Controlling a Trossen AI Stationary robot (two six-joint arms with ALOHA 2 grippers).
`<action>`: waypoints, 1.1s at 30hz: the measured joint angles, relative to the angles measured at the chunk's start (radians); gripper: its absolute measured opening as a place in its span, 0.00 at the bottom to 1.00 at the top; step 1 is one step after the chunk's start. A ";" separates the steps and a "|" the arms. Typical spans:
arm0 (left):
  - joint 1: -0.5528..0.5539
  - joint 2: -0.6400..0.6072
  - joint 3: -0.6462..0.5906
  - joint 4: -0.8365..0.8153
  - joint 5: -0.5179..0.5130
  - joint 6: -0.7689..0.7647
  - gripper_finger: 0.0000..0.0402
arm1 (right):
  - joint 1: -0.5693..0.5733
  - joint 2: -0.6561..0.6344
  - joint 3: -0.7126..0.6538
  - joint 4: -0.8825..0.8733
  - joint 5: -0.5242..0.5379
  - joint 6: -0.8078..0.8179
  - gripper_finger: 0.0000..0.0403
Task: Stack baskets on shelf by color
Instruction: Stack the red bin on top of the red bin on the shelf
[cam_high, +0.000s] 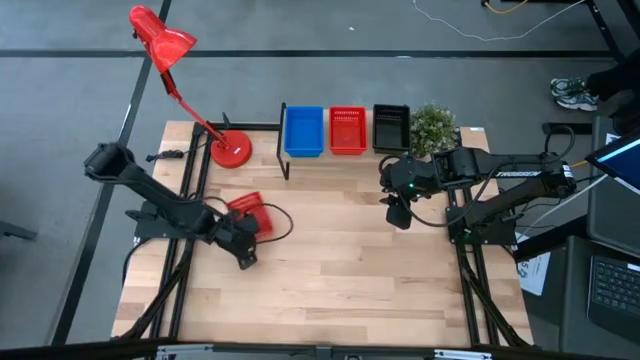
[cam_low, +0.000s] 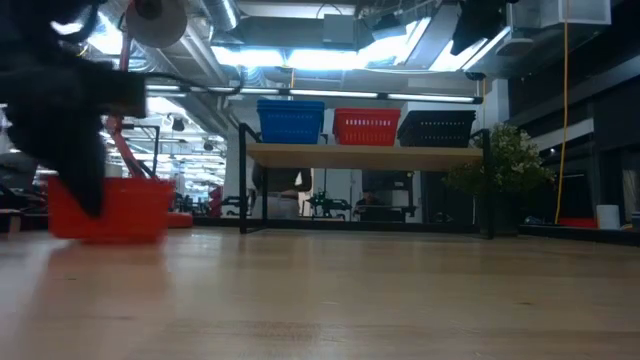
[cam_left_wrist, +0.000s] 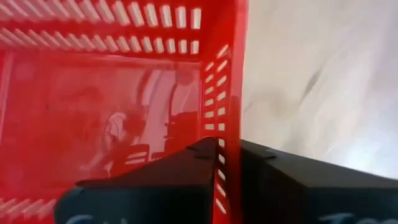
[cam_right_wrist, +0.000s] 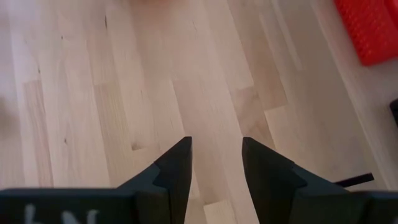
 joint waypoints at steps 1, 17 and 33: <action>0.012 0.015 0.000 0.051 0.003 0.040 0.03 | 0.000 0.000 0.000 0.003 0.000 0.000 0.35; 0.245 0.394 0.358 0.263 0.231 0.593 0.00 | 0.000 0.000 0.000 0.006 0.000 0.002 0.35; 0.340 0.652 0.686 0.119 0.254 0.714 0.02 | 0.000 0.000 0.000 0.000 0.000 0.029 0.35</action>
